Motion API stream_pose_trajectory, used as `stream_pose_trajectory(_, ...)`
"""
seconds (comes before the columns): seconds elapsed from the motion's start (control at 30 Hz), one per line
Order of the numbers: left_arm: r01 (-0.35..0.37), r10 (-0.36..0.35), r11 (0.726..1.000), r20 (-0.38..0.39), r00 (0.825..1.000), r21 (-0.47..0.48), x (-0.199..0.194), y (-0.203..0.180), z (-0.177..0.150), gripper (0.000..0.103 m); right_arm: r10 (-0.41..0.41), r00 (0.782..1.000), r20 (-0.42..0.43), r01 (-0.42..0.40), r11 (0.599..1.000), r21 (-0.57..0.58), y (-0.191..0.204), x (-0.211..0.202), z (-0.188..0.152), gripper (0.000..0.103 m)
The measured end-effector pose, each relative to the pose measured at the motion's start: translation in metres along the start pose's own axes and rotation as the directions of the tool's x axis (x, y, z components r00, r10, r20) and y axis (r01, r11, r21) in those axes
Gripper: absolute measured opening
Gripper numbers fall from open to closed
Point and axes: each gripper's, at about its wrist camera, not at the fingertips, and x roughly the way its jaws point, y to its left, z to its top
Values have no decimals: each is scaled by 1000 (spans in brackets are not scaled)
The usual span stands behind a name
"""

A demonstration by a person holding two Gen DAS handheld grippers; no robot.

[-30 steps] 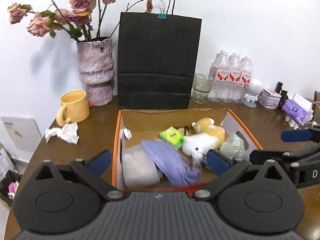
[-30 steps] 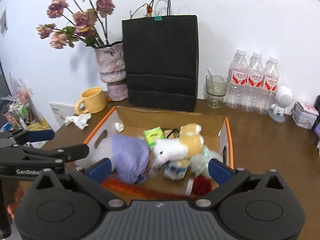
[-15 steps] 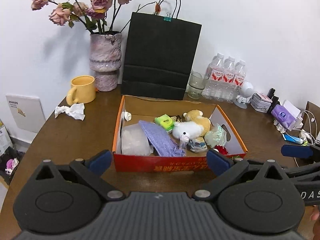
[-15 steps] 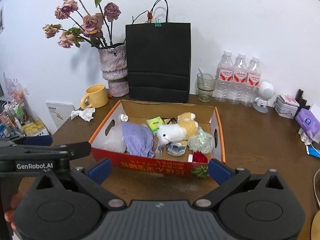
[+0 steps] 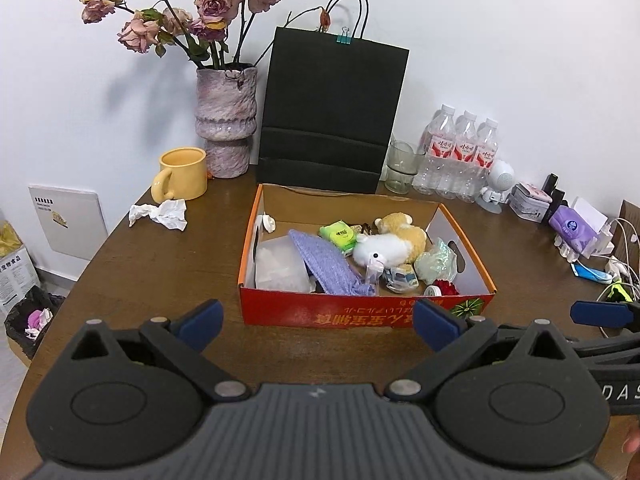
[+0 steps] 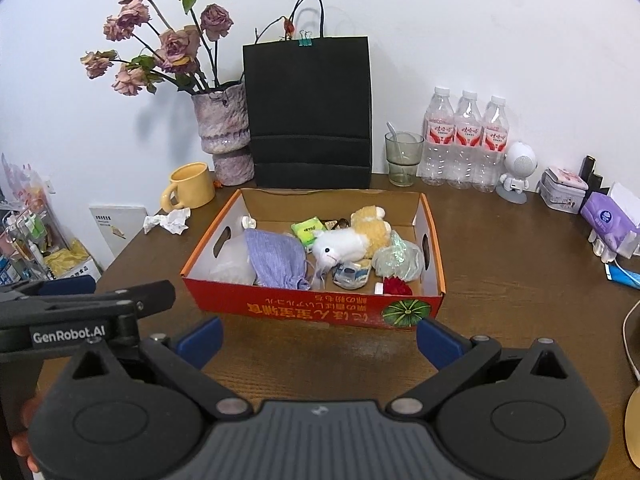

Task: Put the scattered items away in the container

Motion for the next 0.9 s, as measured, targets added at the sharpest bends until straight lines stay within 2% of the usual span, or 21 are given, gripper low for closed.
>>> stream_pose_trajectory(0.9,-16,16,1000,-25,1000,11,7,-8,-3,103,-15,1000,-19,16,1000,25,-10,5,-6,103)
